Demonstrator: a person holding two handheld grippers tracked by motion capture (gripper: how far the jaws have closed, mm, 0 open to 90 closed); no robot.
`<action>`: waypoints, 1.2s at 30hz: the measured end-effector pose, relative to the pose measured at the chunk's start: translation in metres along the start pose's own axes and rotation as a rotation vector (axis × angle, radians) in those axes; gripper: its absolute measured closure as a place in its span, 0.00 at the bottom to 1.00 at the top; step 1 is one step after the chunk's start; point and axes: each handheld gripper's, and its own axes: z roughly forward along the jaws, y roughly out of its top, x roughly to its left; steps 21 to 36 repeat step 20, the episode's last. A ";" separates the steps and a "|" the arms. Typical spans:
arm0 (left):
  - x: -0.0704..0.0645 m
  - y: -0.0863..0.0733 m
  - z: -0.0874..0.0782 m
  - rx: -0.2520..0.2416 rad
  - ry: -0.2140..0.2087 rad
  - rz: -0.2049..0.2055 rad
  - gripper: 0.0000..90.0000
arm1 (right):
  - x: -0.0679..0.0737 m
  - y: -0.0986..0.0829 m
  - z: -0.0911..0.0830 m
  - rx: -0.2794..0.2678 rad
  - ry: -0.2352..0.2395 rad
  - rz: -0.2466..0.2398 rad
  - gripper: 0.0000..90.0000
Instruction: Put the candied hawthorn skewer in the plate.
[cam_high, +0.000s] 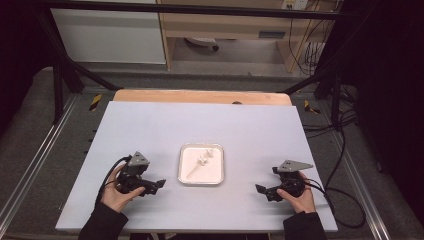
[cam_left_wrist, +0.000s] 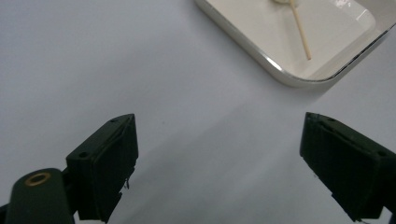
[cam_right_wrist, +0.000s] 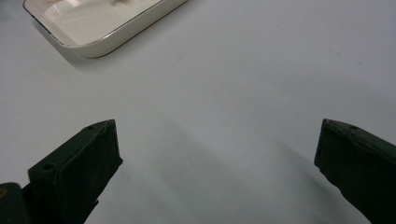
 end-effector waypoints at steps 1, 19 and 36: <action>0.002 -0.004 -0.002 -0.005 0.002 -0.006 0.13 | 0.000 0.000 0.000 0.001 0.001 -0.001 0.01; 0.017 -0.037 -0.011 -0.058 0.022 -0.024 0.12 | 0.001 -0.001 0.001 0.018 0.005 0.003 0.01; 0.017 -0.038 -0.011 -0.055 0.021 -0.022 0.12 | 0.002 -0.001 0.001 0.017 0.005 0.008 0.01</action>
